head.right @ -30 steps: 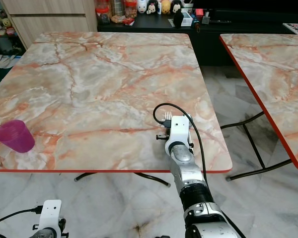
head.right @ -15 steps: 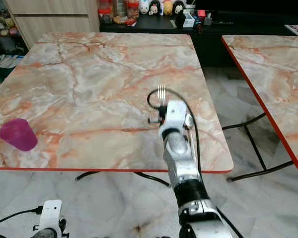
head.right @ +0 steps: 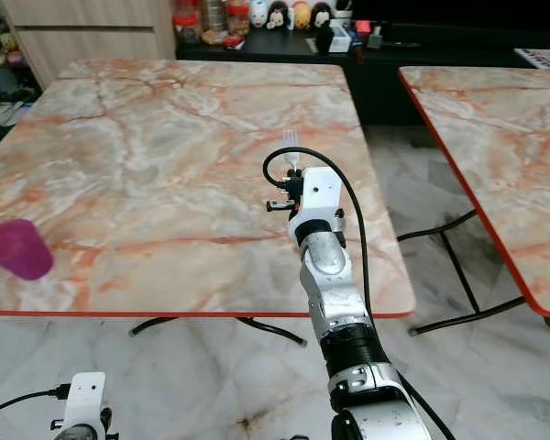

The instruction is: Setting the table

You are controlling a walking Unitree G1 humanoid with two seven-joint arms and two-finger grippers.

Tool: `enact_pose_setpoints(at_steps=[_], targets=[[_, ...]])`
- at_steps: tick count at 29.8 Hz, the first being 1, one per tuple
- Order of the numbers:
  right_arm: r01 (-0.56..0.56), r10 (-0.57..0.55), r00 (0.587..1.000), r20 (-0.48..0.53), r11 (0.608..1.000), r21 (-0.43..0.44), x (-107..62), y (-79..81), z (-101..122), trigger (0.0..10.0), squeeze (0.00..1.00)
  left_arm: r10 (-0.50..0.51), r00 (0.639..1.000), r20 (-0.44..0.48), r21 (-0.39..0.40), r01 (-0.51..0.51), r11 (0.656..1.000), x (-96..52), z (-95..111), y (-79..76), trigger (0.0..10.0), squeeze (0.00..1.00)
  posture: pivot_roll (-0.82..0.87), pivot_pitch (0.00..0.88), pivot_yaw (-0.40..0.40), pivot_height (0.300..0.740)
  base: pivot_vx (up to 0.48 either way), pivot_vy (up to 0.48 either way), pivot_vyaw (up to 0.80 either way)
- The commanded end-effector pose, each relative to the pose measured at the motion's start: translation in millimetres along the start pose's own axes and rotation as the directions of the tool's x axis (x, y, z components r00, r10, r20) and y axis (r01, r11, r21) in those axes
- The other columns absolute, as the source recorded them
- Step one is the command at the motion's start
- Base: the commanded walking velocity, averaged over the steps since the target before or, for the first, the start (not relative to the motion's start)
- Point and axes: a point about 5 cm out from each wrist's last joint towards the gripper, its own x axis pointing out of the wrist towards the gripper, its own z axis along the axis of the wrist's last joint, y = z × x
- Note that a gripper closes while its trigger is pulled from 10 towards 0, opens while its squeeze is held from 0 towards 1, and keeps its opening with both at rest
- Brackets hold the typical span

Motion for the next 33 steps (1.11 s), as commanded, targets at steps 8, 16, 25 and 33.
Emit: enact_pose_setpoints(at_steps=[8, 16, 25, 33], targets=[[0.014, -0.014, 1.000, 0.013, 1.000, 0.002, 0.8, -1.8, 2.4, 10.0, 0.00, 0.006, 1.000, -0.013, -0.008, -0.006, 1.000, -0.1, -1.7, -0.7, 10.0, 0.00, 0.03, 0.113, -0.034, 0.740, 0.000, -0.480, 0.00], [0.037, -0.037, 0.999, 0.027, 0.999, 0.010, 1.4, -8.8, 5.5, 10.0, 0.00, 0.004, 1.000, -0.014, -0.002, -0.004, 1.000, -0.3, -2.4, -1.2, 10.0, 0.00, 0.03, 0.118, -0.032, 0.740, 0.000, -0.477, 0.00], [0.041, -0.041, 0.999, 0.018, 0.999, 0.000, 2.6, -9.9, 4.8, 10.0, 0.00, 0.008, 1.000, -0.025, -0.007, -0.008, 1.000, -1.2, -6.4, -0.3, 10.0, 0.00, 0.03, 0.126, -0.030, 0.740, 0.000, -0.465, 0.00], [0.028, -0.027, 0.999, 0.028, 0.999, -0.030, 3.8, -8.1, 7.3, 10.0, 0.00, 0.005, 1.000, -0.024, -0.011, -0.005, 1.000, -1.2, -6.2, -1.5, 10.0, 0.00, 0.03, 0.130, -0.032, 0.740, 0.000, -0.442, 0.00]])
